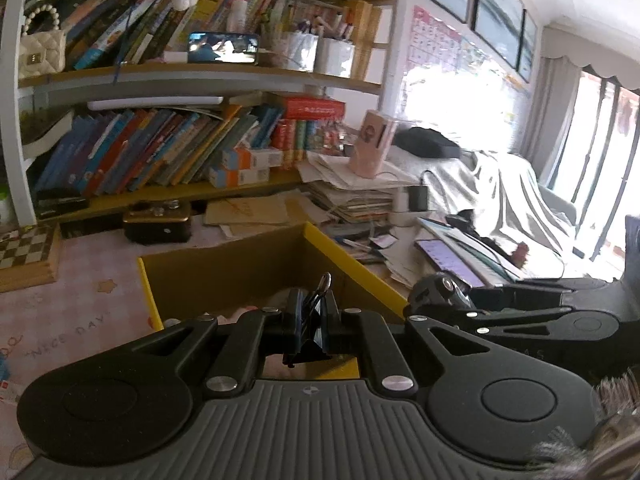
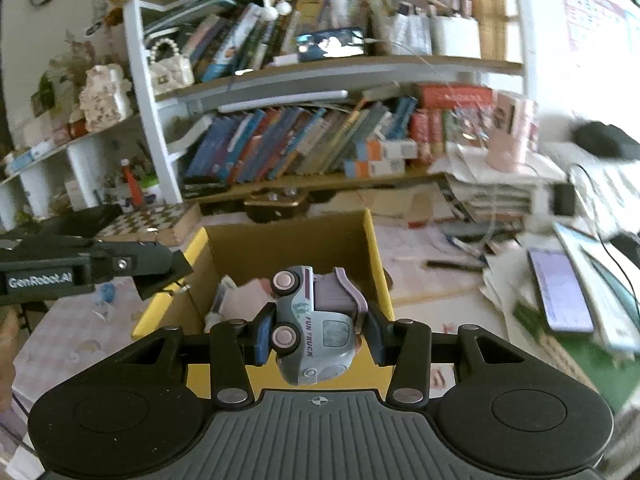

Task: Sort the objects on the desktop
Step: 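Lower the binder clip with the left gripper while the right lowers the truck into the box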

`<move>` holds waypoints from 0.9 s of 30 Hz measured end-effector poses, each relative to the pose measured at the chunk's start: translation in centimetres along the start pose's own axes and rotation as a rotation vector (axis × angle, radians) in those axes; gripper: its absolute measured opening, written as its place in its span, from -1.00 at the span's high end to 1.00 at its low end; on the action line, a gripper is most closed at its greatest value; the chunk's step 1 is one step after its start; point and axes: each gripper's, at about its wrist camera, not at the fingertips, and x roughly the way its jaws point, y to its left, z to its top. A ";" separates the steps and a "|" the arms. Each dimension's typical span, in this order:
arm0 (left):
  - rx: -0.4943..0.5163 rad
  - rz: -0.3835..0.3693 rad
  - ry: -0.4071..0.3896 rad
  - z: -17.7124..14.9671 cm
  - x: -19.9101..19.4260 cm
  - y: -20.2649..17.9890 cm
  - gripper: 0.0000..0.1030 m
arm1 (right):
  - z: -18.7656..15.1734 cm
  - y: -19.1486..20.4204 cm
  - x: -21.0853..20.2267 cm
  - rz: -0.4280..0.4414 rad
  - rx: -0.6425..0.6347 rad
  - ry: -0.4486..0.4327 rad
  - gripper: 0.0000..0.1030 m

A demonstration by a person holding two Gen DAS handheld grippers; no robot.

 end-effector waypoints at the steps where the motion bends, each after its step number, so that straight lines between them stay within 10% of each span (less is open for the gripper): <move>1: 0.000 0.011 0.002 0.1 0.4 0.1 0.85 | 0.3 0.0 0.5 0.008 -0.013 0.000 0.13; 12: 0.034 0.112 0.099 0.3 6.5 2.1 0.84 | 2.8 0.4 7.7 0.069 -0.179 0.053 0.13; 27: 0.072 0.170 0.252 -2.1 11.3 3.4 0.84 | 1.1 2.6 15.9 0.138 -0.392 0.386 0.13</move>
